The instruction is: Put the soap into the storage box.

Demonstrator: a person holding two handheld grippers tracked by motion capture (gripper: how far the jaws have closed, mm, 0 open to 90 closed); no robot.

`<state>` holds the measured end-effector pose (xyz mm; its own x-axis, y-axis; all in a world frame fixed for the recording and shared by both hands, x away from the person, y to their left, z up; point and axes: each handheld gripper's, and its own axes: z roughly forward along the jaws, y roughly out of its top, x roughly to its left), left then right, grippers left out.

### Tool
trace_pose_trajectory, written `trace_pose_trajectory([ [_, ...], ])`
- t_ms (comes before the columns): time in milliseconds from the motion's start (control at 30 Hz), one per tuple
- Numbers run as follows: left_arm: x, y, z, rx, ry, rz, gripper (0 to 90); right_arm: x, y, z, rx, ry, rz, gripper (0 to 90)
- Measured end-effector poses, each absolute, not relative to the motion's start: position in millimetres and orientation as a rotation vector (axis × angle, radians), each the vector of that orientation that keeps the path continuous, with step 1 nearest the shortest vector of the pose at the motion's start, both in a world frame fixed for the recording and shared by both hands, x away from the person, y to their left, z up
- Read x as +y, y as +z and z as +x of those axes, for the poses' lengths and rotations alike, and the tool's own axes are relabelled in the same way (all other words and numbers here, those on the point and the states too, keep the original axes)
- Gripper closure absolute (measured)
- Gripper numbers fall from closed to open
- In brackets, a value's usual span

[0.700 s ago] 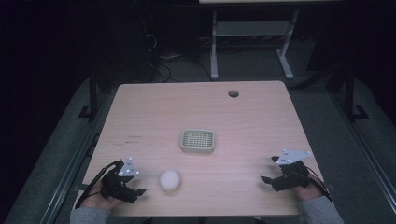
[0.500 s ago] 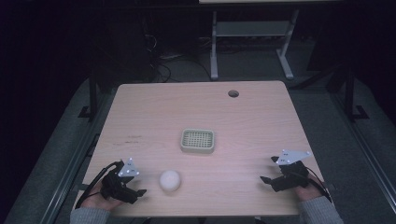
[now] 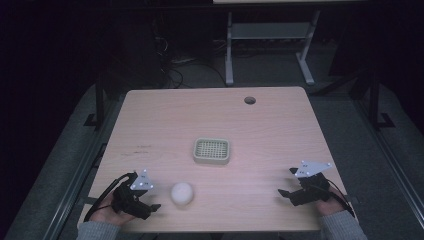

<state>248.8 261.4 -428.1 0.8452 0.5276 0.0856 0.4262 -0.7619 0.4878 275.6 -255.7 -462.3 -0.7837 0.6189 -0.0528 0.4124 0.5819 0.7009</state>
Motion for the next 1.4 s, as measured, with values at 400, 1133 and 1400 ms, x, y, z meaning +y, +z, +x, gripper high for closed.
trace_pose_trajectory([
  [400,240.3,-416.8,256.0,0.622,0.270,2.622,21.9,-258.0,-462.2,274.9,2.513,1.019,0.856,13.6],
  [1133,205.5,-402.1,266.9,0.496,0.227,2.717,20.4,-257.1,-462.0,274.6,2.517,1.030,0.846,13.6],
  [1400,192.6,-403.3,269.0,0.451,0.211,2.749,20.4,-257.1,-461.7,274.0,2.518,1.033,0.853,13.6],
])
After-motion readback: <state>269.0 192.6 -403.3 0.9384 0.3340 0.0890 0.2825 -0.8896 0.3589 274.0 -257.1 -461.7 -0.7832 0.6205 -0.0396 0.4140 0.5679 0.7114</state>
